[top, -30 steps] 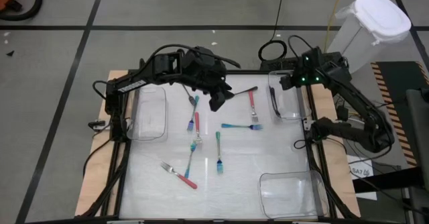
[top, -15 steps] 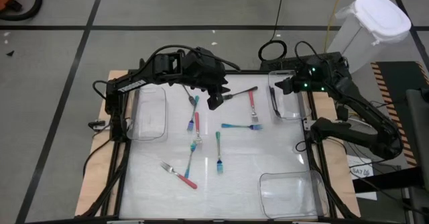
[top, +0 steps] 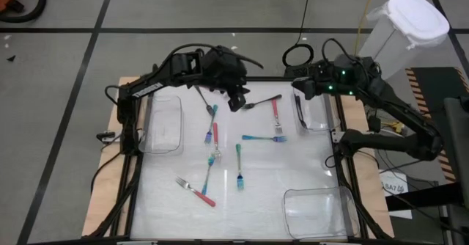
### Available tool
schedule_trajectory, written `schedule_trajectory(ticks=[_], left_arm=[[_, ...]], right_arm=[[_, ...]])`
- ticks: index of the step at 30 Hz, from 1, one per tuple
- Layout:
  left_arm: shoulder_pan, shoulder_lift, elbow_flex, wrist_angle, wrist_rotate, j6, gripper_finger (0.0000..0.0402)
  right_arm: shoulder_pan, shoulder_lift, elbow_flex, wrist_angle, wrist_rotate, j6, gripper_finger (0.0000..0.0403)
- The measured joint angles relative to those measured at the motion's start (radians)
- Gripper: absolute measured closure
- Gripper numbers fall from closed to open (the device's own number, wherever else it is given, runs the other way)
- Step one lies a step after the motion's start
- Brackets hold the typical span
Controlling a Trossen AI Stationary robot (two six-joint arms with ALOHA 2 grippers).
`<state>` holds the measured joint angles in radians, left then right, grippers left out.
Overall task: Sort silverware by color (type)
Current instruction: Put the black fork into the top right transparent bin
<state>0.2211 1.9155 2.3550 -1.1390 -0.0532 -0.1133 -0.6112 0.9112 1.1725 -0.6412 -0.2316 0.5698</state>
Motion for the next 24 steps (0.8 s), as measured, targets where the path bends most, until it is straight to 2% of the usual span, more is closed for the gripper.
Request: schedule_trajectory(ticks=[9, 18, 24], left_arm=[[0.092, 0.082, 0.0, 0.035, 0.0, 0.023, 0.0254], [0.1, 0.159, 0.0, 0.019, 0.0, 0.03, 0.0254], [0.096, 0.215, 0.0, 0.039, 0.001, -0.022, 0.0254]], right_arm=[[0.005, 0.086, 0.146, -0.044, -0.001, -0.228, 0.0332], [0.002, 0.105, 0.147, -0.05, -0.004, -0.342, 0.0332], [0.002, 0.107, 0.147, -0.049, -0.008, -0.4, 0.0332]])
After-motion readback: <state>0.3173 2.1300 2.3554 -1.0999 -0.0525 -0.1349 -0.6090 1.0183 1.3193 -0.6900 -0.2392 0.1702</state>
